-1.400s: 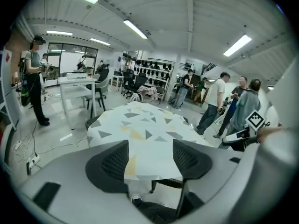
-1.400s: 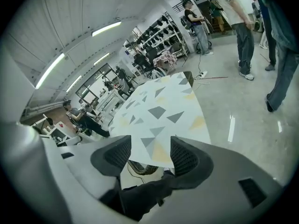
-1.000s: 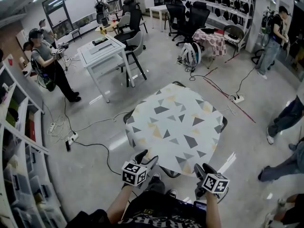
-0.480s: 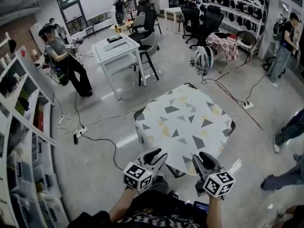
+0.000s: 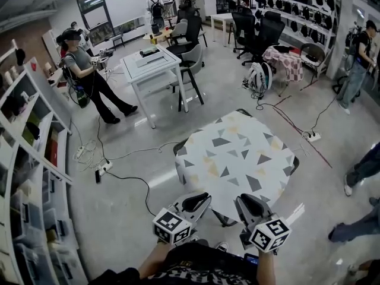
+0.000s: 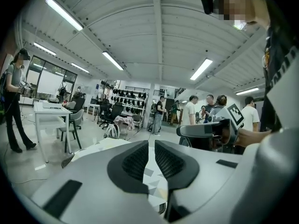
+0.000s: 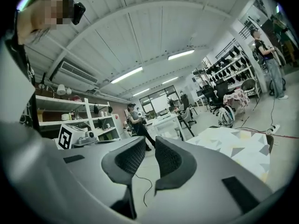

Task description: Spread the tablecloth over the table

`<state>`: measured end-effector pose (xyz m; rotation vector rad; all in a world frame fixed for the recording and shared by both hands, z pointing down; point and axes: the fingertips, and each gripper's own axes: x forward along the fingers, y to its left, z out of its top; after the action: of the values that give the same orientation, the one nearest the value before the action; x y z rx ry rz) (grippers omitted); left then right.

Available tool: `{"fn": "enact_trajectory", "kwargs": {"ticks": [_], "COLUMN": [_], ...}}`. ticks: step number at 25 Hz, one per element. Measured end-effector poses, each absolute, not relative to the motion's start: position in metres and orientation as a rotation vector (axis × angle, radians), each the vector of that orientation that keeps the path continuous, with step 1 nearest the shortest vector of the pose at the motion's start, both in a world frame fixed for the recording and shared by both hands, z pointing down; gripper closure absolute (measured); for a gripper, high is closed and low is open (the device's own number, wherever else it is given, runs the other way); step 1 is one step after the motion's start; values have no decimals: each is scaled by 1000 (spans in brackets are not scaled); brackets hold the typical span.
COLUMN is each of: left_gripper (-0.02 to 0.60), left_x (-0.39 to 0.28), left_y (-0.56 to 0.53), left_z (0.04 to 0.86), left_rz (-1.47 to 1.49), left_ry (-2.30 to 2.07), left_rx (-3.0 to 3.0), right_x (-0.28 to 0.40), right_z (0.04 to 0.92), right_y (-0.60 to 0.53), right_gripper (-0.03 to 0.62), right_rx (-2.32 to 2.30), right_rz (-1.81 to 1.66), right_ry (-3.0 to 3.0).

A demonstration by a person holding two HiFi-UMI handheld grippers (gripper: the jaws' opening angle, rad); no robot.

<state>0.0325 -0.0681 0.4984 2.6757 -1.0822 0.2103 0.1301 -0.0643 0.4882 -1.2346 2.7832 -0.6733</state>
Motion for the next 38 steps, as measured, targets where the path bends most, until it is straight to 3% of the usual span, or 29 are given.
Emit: {"fn": "enact_trajectory", "kwargs": {"ticks": [14, 24, 38], "left_gripper": [534, 534, 534], "left_x": [-2, 6, 11], "left_y": [-73, -68, -67], "left_z": [490, 482, 480], "left_rz": [276, 258, 273], "left_ry": [-959, -860, -816], "left_rx": [2734, 2782, 2797], "right_x": [65, 68, 65], "right_z": [484, 482, 485], "right_y": [-65, -65, -63], "right_gripper": [540, 579, 580], "right_rx": [-1221, -1320, -1331], "right_rz": [-705, -714, -682], "right_ry": [2795, 2746, 2788]}}
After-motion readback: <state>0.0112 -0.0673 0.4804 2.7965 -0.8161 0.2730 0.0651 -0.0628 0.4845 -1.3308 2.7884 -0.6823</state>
